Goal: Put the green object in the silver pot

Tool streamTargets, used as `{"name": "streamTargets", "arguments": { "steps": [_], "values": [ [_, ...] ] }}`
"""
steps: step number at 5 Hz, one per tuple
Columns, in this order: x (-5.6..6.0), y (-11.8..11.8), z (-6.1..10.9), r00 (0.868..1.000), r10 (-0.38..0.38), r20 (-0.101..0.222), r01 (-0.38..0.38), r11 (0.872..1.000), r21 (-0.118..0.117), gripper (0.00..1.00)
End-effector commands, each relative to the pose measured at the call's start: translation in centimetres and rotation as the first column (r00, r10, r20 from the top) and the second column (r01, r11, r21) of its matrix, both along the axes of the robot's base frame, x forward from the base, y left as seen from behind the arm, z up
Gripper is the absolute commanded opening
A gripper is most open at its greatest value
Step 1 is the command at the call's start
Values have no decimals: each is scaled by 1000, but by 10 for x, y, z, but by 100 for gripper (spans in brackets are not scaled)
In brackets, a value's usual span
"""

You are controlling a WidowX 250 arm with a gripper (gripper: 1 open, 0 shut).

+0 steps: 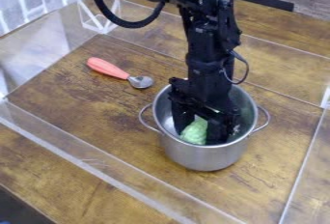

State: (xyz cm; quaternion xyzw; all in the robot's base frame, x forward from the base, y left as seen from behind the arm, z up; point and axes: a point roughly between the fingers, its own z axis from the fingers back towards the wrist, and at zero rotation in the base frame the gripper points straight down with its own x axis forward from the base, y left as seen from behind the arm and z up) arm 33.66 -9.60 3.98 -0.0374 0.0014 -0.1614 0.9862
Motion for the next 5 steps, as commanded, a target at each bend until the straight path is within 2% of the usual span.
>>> {"name": "streamTargets", "arguments": {
  "steps": [1, 2, 4, 5],
  "values": [
    [1, 1, 12, 999, 29, 30, -29, 1000, -3, 0],
    [-2, 0, 16, 998, 47, 29, -47, 999, 0, 0],
    [4, -13, 22, 999, 30, 27, -30, 1000, 8, 0],
    [8, -2, 23, 999, 38, 29, -39, 999, 9, 0]
  ]
}}
